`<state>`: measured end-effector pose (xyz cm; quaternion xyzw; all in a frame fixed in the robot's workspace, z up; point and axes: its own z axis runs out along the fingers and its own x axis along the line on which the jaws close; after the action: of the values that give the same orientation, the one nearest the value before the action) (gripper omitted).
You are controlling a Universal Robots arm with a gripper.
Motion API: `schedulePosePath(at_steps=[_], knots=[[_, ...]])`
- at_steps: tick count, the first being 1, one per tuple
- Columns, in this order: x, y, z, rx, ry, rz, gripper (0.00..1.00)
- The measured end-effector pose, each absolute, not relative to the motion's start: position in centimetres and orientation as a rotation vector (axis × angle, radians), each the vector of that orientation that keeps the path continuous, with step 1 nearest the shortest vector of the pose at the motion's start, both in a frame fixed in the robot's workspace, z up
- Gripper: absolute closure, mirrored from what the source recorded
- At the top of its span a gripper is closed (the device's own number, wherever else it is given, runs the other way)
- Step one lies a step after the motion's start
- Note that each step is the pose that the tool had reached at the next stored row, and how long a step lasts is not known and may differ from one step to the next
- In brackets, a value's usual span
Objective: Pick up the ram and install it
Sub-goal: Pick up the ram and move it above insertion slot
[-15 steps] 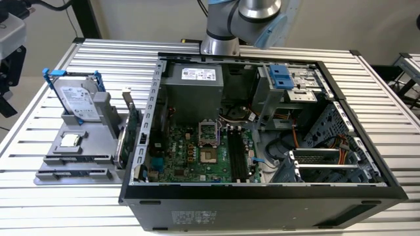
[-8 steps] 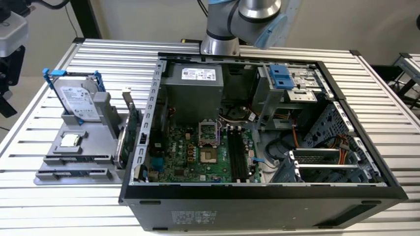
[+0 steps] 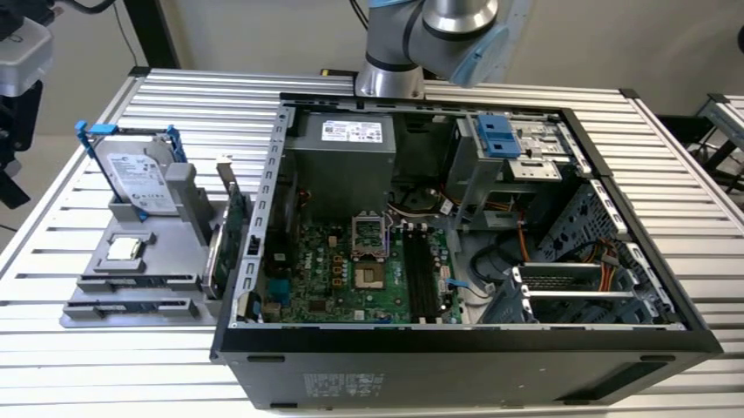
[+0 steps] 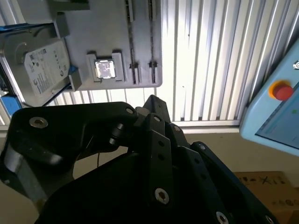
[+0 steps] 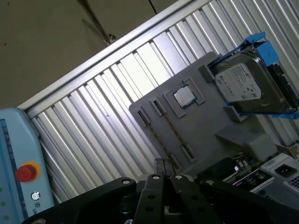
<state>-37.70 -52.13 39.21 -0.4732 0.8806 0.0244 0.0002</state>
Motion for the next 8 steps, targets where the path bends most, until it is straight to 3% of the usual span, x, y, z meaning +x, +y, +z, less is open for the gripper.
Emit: schedulePosePath(at_steps=[8], knots=[[-37.71, -52.12, 39.21, -1.556, 2.73, 0.074, 1.0]])
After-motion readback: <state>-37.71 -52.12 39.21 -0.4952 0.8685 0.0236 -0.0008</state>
